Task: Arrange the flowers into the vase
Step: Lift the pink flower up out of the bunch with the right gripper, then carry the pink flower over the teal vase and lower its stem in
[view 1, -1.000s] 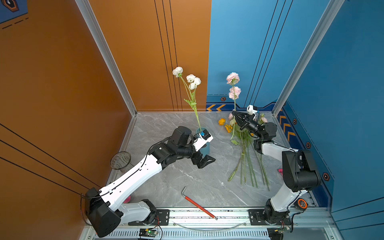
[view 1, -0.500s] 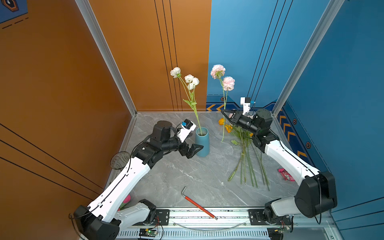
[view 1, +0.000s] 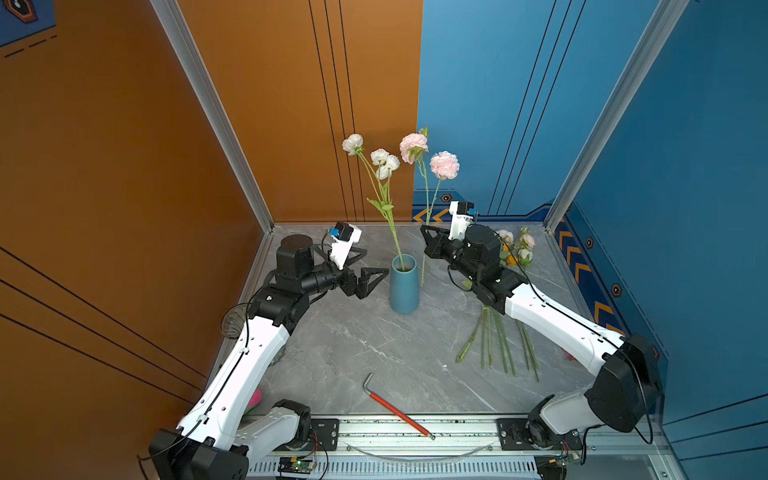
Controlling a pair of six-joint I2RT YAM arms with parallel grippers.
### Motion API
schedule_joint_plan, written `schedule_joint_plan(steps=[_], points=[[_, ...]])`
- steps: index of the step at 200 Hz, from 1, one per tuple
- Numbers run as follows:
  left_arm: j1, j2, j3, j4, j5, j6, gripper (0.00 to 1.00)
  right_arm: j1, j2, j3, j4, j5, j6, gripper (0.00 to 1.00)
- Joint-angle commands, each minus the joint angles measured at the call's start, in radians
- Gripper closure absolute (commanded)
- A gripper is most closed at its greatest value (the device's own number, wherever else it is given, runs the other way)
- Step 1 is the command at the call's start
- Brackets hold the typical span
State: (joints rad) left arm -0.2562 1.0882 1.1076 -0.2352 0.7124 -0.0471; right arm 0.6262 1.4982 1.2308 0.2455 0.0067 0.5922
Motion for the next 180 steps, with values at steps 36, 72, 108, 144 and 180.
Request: schedule_joint_plan(steps=[36, 72, 108, 144, 180], points=[[0.015, -0.014, -0.012, 0.039, 0.058, -0.038, 0.02, -0.064, 0.057, 0.039, 0.21, -0.124, 0.166, 1.0], [0.017, -0.01, -0.011, 0.074, 0.064, -0.046, 0.02, -0.17, 0.176, -0.058, 0.783, -0.505, 0.632, 1.0], [0.012, -0.006, -0.012, 0.077, 0.069, -0.05, 0.02, -0.21, 0.307, -0.082, 1.172, -0.65, 0.962, 1.0], [0.011, -0.002, -0.012, 0.077, 0.067, -0.051, 0.02, -0.197, 0.269, -0.135, 1.167, -0.674, 0.923, 1.0], [0.012, -0.003, -0.012, 0.077, 0.065, -0.049, 0.02, -0.183, 0.295, -0.077, 1.079, -0.597, 0.856, 1.0]])
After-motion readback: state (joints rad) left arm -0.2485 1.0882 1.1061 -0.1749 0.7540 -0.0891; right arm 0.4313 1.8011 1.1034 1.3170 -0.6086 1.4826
